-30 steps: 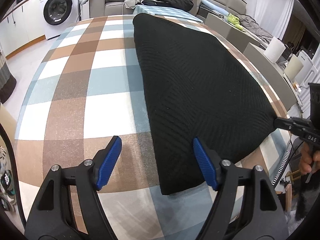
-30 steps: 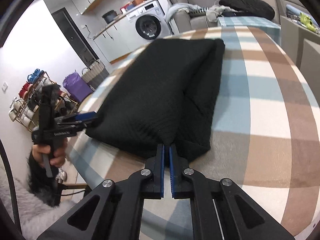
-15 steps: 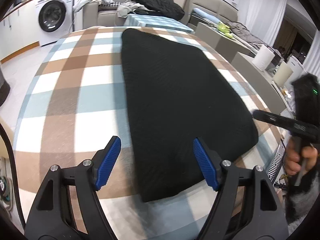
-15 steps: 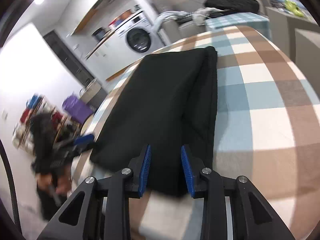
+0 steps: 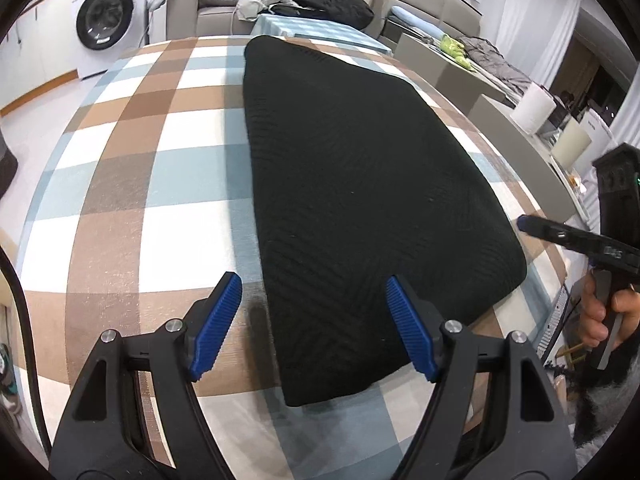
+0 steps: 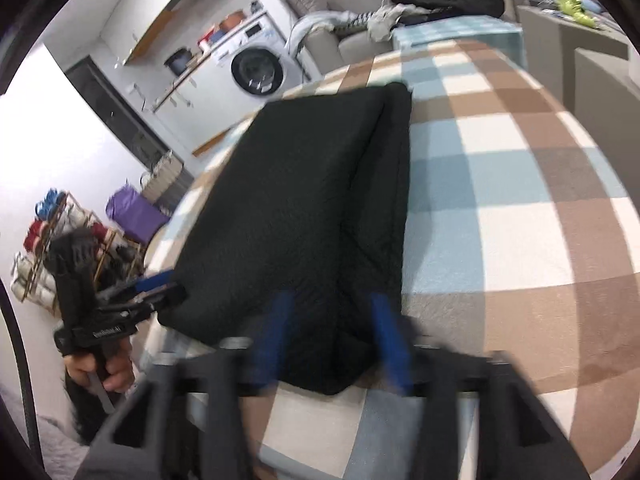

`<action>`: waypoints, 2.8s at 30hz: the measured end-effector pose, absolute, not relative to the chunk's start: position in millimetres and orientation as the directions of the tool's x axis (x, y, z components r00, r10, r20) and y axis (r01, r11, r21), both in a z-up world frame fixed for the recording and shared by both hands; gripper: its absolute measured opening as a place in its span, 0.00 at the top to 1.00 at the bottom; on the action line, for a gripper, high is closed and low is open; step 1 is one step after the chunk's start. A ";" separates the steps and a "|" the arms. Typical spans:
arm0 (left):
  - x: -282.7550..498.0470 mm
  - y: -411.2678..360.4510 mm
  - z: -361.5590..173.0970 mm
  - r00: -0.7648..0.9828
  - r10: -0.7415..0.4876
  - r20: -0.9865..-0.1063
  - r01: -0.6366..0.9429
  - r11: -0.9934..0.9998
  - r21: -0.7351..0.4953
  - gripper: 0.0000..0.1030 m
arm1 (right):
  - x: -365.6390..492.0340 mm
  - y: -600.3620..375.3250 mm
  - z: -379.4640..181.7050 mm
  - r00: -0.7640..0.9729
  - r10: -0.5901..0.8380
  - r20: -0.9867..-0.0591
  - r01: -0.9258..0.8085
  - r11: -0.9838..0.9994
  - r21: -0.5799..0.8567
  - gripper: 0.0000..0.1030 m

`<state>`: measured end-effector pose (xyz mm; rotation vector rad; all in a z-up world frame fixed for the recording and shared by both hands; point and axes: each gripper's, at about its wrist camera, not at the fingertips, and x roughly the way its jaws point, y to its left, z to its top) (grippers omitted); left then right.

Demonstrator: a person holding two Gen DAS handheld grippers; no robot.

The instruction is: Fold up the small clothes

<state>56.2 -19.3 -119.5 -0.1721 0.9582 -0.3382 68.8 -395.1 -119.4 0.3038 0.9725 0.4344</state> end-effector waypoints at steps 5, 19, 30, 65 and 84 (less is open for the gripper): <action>58.2 -21.7 -113.4 0.533 -0.366 -0.763 0.198 0.931 -0.308 0.30 | 68.0 -379.1 -108.6 0.494 0.517 -0.699 -0.253 0.854 0.454 0.43; 55.7 -36.7 -124.0 0.505 -0.341 -0.793 0.244 0.938 -0.248 0.29 | 55.2 -267.8 -125.5 0.455 0.457 -0.764 -0.564 0.812 0.150 0.60; 53.6 -33.8 -130.0 0.490 -0.374 -0.788 0.263 0.925 -0.276 0.29 | 47.4 -349.5 -116.8 0.460 0.460 -0.759 -0.433 0.863 0.261 0.67; 161.8 -13.7 -136.1 0.575 -0.339 -0.745 0.145 0.938 -0.315 0.68 | 159.9 -333.0 -143.8 0.529 0.346 -0.775 -0.175 0.938 0.299 0.65; 152.3 -7.9 -104.0 0.686 -0.233 -0.689 0.128 0.971 -0.201 0.38 | 141.5 -345.5 -112.1 0.614 0.335 -0.715 -0.216 0.942 0.256 0.13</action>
